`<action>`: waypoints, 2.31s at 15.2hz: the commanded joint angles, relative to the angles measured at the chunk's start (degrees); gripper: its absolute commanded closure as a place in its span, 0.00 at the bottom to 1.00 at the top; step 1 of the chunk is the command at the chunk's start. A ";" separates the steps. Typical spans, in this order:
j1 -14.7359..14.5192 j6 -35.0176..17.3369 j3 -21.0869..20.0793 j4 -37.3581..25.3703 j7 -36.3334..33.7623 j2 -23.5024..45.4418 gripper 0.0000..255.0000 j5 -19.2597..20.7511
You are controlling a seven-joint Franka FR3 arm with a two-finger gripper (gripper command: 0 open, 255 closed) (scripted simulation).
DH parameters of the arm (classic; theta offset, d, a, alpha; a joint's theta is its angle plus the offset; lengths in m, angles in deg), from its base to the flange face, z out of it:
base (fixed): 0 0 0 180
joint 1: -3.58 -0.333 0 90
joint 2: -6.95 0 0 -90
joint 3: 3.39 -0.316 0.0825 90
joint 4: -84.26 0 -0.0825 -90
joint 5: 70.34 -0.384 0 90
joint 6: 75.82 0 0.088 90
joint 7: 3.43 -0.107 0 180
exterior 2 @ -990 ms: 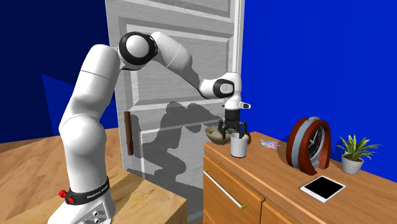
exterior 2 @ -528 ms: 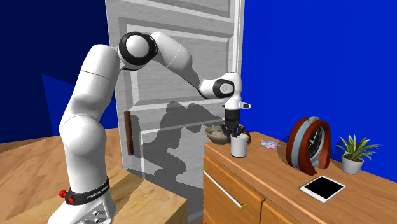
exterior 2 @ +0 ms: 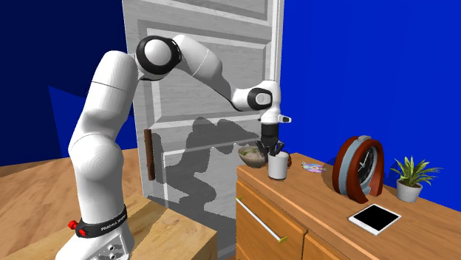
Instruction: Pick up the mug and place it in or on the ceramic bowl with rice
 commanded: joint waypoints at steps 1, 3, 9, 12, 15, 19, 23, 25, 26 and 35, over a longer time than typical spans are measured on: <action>-0.06 1.42 0.11 -0.77 -0.02 -0.68 1.00 0.21; -0.12 2.74 0.19 -1.53 -0.04 -1.27 1.00 0.39; -0.24 6.82 0.38 -4.16 -0.06 -2.78 1.00 0.84; -0.27 8.91 0.46 -5.67 -0.04 -3.39 1.00 1.02; -0.29 11.03 0.53 -7.31 0.01 -3.89 1.00 1.16; -0.28 13.92 0.61 -9.73 0.10 -4.38 1.00 1.30; -0.23 16.88 0.68 -12.43 0.24 -4.67 1.00 1.37; -0.18 18.39 0.71 -13.89 0.33 -4.73 1.00 1.39; -0.16 19.16 0.73 -14.64 0.37 -4.74 1.00 1.38; -4.04 24.84 -1.69 -23.24 -6.03 -1.30 1.00 0.81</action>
